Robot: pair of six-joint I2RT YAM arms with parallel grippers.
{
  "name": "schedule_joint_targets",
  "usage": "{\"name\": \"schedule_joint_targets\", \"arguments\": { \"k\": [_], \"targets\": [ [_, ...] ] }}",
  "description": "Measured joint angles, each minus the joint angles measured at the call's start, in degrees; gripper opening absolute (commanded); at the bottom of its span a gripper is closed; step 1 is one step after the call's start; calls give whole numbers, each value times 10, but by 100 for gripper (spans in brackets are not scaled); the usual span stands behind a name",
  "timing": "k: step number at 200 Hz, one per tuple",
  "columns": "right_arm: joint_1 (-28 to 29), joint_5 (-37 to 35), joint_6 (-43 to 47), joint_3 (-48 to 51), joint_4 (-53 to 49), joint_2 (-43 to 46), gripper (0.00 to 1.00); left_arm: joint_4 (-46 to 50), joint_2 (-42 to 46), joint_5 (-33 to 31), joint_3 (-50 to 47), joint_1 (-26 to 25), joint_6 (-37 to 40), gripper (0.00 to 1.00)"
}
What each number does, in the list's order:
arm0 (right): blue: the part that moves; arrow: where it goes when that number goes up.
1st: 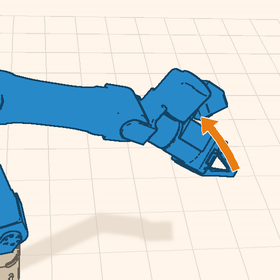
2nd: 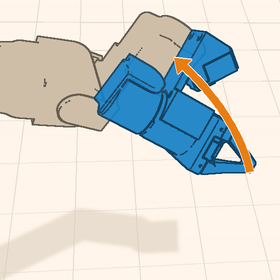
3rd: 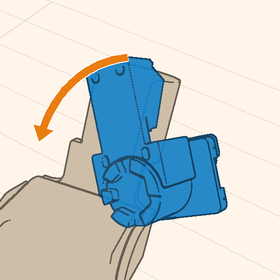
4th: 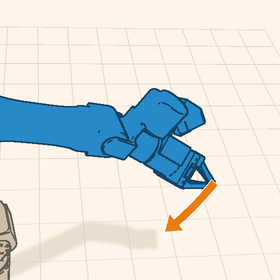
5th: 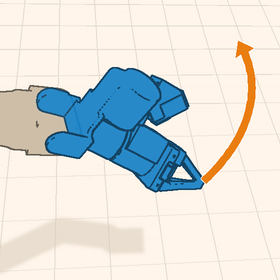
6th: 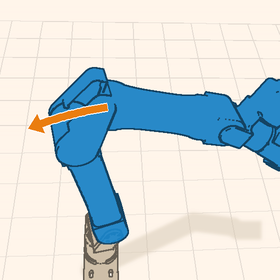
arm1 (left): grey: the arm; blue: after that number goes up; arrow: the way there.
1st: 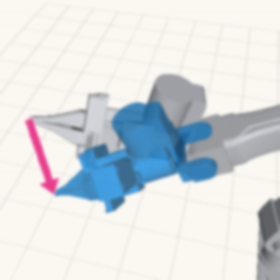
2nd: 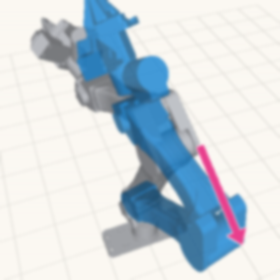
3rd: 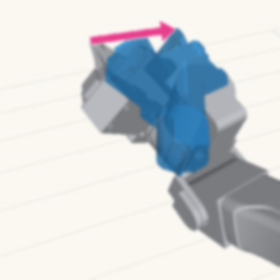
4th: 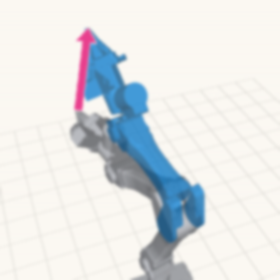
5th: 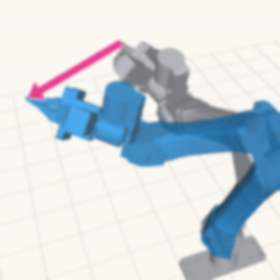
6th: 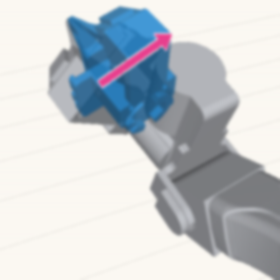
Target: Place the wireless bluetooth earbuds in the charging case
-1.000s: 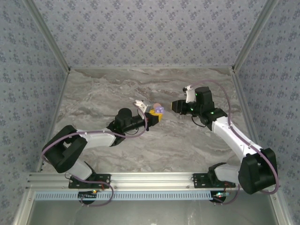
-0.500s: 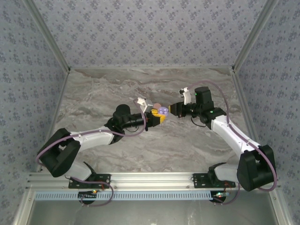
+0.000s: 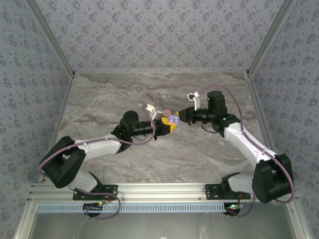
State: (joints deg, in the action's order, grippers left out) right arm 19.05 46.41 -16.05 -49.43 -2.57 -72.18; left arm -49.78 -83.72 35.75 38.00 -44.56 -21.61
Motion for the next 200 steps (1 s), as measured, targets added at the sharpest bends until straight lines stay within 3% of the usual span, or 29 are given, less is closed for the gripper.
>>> {"name": "schedule_joint_targets", "arguments": {
  "k": [120, 161, 200],
  "targets": [
    [15, 26, 2, 0, 7, 36, 19, -4, -26, -10, 0, 5, -13, 2],
    [16, -97, 10, 0, -47, 48, 21, 68, -27, -58, 20, 38, -49, 1],
    [14, -227, 11, 0, -101, 58, 23, 197, -51, -97, 95, 97, -82, 3]
  ]
}}
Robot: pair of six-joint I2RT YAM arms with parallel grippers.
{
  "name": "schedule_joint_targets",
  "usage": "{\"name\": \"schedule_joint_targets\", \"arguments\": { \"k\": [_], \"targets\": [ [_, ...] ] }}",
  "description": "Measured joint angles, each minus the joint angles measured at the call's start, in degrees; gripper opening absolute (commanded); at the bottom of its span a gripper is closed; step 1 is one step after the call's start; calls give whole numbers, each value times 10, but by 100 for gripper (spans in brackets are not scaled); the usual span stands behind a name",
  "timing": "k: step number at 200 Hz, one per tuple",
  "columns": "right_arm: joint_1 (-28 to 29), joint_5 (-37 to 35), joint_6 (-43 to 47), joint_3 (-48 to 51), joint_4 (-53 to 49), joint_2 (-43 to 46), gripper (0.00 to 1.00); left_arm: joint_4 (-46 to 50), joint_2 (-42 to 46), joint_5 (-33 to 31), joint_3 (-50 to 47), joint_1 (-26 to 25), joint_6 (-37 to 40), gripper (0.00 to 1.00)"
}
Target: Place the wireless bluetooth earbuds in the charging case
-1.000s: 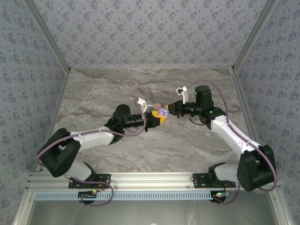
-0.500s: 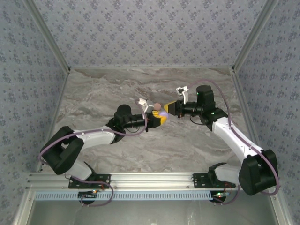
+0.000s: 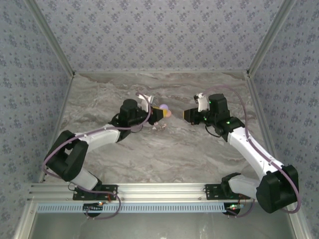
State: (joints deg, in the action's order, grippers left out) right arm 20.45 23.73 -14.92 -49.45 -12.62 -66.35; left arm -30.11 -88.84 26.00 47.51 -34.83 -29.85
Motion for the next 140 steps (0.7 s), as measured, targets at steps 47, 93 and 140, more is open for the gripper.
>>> {"name": "schedule_joint_targets", "arguments": {
  "k": [47, 93, 140],
  "targets": [
    [-2, -61, -1, 0, -36, 0, 23, 207, -115, -3, 172, 70, -23, 3],
    [-2, -79, -3, 0, -53, 0, 24, 341, -232, 1, 304, 98, -19, 4],
    [-2, -79, -7, 5, -56, 1, 24, 413, -328, 8, 413, 106, -11, 4]
  ]
}}
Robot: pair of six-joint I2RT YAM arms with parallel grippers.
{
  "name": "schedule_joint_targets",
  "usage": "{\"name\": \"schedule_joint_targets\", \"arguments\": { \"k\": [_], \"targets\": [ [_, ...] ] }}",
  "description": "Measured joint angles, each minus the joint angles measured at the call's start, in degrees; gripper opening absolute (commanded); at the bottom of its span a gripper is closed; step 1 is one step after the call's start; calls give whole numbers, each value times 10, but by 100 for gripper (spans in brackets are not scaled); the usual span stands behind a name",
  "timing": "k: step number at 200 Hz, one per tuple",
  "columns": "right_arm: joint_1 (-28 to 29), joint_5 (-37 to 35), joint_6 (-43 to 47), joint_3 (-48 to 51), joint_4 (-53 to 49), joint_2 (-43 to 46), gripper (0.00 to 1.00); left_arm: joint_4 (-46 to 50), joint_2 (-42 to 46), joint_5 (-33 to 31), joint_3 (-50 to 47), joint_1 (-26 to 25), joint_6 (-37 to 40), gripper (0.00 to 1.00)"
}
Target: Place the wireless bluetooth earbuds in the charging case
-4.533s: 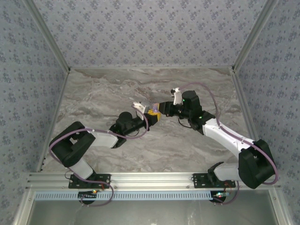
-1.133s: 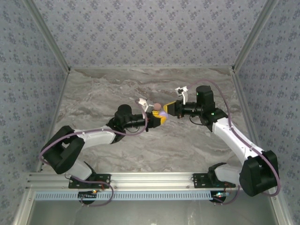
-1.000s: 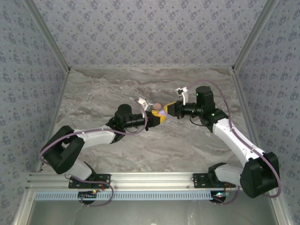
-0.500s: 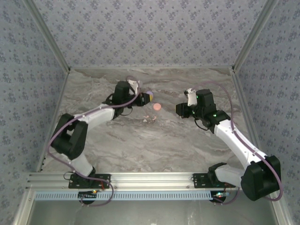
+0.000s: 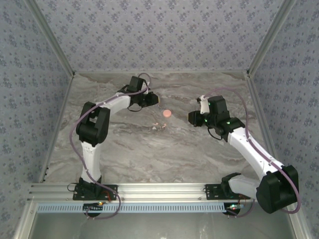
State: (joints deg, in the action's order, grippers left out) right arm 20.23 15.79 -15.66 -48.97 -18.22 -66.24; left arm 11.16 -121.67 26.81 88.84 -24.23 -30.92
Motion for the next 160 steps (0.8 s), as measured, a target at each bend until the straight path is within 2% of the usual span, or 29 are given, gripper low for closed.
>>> {"name": "schedule_joint_targets", "arguments": {
  "k": [60, 100, 142, 160],
  "targets": [
    [0, 0, -4, 12, 0, 1, 25, 58, -83, 4, 95, 11, 9, 5],
    [1, 0, -6, 13, 0, 1, 25, 96, -129, 3, 154, 11, 17, 11],
    [1, 0, -6, 13, -1, 1, 25, 137, -162, -19, 217, 11, 31, 39],
    [1, 0, -6, 13, -1, 1, 26, 155, -166, -38, 233, 11, 32, 55]
  ]
}}
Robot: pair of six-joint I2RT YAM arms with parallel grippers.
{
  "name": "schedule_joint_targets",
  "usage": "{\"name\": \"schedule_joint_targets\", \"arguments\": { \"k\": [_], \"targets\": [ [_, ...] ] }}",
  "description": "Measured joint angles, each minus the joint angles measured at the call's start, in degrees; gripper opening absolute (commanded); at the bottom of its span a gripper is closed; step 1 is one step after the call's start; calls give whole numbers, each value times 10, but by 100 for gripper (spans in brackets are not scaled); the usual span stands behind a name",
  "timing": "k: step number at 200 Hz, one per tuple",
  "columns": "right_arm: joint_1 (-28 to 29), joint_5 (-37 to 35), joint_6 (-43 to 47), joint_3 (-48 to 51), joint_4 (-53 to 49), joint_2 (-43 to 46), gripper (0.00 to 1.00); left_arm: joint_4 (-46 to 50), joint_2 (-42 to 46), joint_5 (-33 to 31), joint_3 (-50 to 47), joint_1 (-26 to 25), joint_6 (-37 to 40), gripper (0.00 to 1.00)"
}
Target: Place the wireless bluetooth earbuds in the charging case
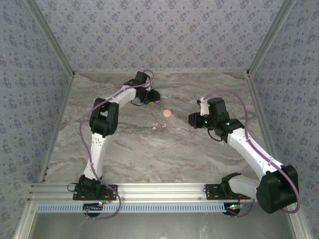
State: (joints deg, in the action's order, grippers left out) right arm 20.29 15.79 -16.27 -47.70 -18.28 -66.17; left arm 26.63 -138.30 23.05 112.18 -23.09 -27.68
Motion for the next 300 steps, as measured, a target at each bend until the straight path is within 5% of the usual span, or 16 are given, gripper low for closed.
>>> {"name": "schedule_joint_targets", "arguments": {
  "k": [41, 83, 133, 164, 211, 300],
  "targets": [
    [0, 0, 0, 0, 0, -1, 30, 31, 0, -48, 24, -2, 24, 72],
    [0, 0, 5, -3, -6, -42, 41, 51, 19, -105, 11, -2, 52, 72],
    [-1, 19, 12, -61, -23, -167, 44, 39, 173, -117, -148, 5, 67, 68],
    [-2, 44, 11, -124, -26, -255, 44, 3, 252, -60, -232, 4, 49, 62],
    [-8, 86, -3, -217, -28, -371, 41, -63, 256, 6, -316, -10, -3, 57],
    [-5, 90, -28, -315, -52, -491, 20, -97, 132, 36, -223, -25, -40, 23]
  ]
}}
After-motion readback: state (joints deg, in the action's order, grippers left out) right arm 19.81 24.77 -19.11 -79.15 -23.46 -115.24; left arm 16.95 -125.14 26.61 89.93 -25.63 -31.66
